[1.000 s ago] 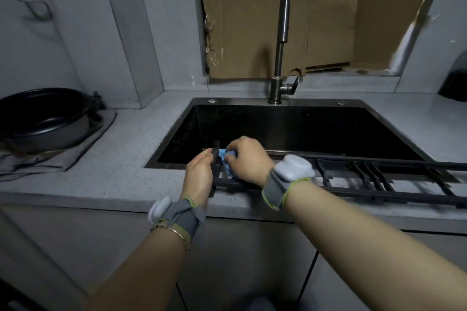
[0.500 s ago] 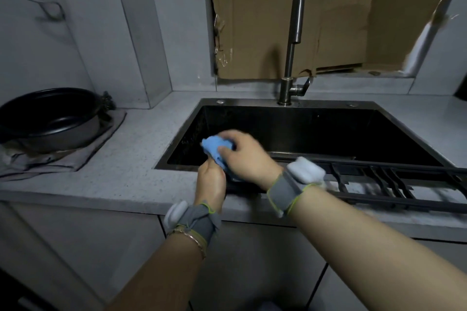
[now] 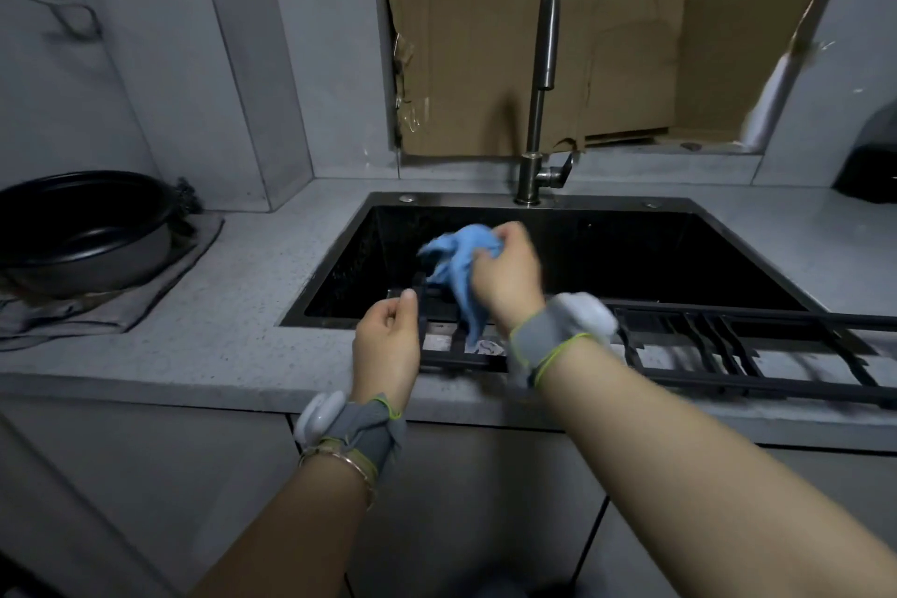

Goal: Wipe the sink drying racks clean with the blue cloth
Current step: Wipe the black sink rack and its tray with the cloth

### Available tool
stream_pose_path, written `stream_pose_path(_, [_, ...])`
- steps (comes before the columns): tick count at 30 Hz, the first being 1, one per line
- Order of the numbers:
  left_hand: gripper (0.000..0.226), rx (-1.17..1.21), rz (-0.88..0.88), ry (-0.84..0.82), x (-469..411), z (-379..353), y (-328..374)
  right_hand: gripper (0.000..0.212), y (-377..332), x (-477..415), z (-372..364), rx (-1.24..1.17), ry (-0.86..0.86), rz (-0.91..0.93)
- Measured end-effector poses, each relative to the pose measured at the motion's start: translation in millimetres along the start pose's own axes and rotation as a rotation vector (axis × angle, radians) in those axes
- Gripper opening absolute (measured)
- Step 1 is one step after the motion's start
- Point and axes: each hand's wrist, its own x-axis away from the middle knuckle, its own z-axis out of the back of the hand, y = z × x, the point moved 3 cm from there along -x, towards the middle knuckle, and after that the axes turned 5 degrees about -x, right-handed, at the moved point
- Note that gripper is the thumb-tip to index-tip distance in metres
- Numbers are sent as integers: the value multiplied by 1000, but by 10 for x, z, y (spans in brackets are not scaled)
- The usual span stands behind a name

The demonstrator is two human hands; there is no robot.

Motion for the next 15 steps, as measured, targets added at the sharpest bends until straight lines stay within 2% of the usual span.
stream_pose_path(2, [26, -42, 18, 19, 7, -13, -5, 17, 11, -183, 252, -252, 217, -129])
stream_pose_path(4, [22, -95, 27, 37, -8, -39, -5, 19, 52, -339, 386, -343, 273, -205])
stream_pose_path(6, [20, -122, 40, 33, -31, -56, 13, 21, 70, -389, 347, -219, 183, -192])
stream_pose_path(8, [19, -138, 53, 26, -53, -61, 16, 23, 69, -323, 169, -37, 28, -101])
stream_pose_path(12, [27, -166, 54, 2, -68, -54, 21, 29, 115, -120, -313, 452, -306, 113])
stream_pose_path(15, [28, -248, 39, -12, -110, -62, 21, 25, 57, -99, -391, 689, -364, 169])
